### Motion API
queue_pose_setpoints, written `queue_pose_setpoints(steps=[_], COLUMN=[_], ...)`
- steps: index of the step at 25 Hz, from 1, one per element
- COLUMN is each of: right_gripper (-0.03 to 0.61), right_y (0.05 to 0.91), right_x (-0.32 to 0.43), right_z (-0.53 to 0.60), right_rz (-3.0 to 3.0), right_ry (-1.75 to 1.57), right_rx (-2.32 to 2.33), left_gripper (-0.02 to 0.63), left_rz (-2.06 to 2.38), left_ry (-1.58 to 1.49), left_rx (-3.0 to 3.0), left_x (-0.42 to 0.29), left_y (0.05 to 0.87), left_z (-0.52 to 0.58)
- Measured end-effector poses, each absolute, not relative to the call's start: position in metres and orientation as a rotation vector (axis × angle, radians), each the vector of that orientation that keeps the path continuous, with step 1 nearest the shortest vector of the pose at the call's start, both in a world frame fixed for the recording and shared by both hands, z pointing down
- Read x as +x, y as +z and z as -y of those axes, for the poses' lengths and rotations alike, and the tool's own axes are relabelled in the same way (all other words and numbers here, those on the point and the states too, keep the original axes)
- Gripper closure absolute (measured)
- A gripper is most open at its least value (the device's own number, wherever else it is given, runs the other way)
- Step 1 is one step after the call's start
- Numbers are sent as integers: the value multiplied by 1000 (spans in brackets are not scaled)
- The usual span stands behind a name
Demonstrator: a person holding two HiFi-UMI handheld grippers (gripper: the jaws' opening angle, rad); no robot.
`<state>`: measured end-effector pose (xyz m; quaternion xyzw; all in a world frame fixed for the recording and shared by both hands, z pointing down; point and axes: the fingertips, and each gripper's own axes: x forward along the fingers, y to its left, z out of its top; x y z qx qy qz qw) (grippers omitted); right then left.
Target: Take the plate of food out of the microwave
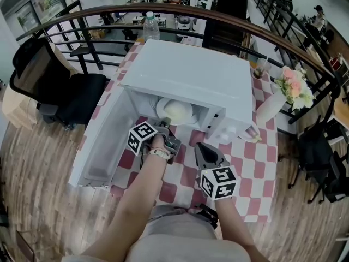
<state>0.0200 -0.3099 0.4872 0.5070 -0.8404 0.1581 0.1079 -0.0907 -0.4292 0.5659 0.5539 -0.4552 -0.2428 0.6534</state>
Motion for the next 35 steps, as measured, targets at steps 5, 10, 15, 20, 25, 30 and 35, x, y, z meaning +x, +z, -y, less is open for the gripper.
queue_pose_setpoints(steps=[5,10,15,20,25,30,35], right_gripper=[555,555,555,555,555,555,555], right_y=[479,472,465,457,448,437,438], right_x=[15,13,12,10,6,1,4], right_z=[306,302,298,295,290,283,279], right_rz=[2510,2523,2525,2527,2538,2557,2544], right_ry=[429,377,317,249,146,25,11], right_rx=[1489,1492,1505,1522,1546,1582,1615], left_gripper=[598,597,597,597,597,597,597], left_rz=[1011,997,985,982,972,960,937], left_ry=[-574,-595,-616,-628,-654,-683,-703], left_rx=[1280,1285,1299,1298,1306,1306,1316], left_x=[-92,-93,-98,-103,-108,-112,-109], left_y=[555,547,539,536,529,524,517], left_z=[424,418,408,397,383,369,354])
